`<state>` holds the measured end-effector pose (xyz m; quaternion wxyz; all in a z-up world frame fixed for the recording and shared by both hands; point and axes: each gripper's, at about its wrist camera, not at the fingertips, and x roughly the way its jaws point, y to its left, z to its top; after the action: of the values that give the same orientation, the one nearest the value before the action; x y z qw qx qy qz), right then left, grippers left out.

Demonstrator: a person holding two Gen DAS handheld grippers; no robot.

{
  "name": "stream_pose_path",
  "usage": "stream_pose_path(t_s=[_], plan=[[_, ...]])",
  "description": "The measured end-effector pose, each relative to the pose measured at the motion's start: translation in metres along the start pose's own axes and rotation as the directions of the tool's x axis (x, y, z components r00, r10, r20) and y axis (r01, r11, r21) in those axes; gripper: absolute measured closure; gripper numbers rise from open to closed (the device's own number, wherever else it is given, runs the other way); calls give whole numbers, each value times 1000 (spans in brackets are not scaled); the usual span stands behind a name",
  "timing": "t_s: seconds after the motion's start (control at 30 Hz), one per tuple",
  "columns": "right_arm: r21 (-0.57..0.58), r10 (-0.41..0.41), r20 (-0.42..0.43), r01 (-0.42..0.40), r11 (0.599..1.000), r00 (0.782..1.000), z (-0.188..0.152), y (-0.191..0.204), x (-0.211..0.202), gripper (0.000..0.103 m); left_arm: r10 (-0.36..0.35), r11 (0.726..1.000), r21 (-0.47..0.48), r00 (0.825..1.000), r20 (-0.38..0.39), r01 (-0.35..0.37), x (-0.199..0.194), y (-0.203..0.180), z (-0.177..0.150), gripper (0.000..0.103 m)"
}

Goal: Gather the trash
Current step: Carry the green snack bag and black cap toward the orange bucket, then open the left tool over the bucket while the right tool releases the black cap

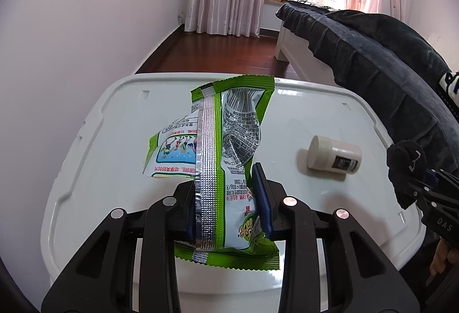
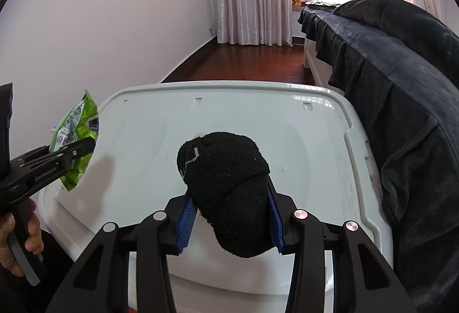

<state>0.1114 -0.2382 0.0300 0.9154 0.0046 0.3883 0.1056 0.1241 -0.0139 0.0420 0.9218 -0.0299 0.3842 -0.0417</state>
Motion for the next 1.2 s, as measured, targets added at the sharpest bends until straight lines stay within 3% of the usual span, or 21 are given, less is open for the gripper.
stream_pose_path(t_s=[0.3,0.57,0.87,1.2], plan=[[-3,-11,-15,11,1000,1000,-30,8,-13,60,-31,1000,-2,999,-23,30,-26,0,-35,71],[-2,25,-3,-25,1000,1000,-58,32,-47,59,-38,999,4,997,-73,38,-61,-2,-87,71],[-12,94,-80,-95,995,992,-105,61,-72,59,-43,995,86,988,-151,57,-89,-12,-134,71],[-6,136,-159,-138,990,978,-141,70,-94,59,-33,983,162,958,-286,82,-99,-20,-181,71]])
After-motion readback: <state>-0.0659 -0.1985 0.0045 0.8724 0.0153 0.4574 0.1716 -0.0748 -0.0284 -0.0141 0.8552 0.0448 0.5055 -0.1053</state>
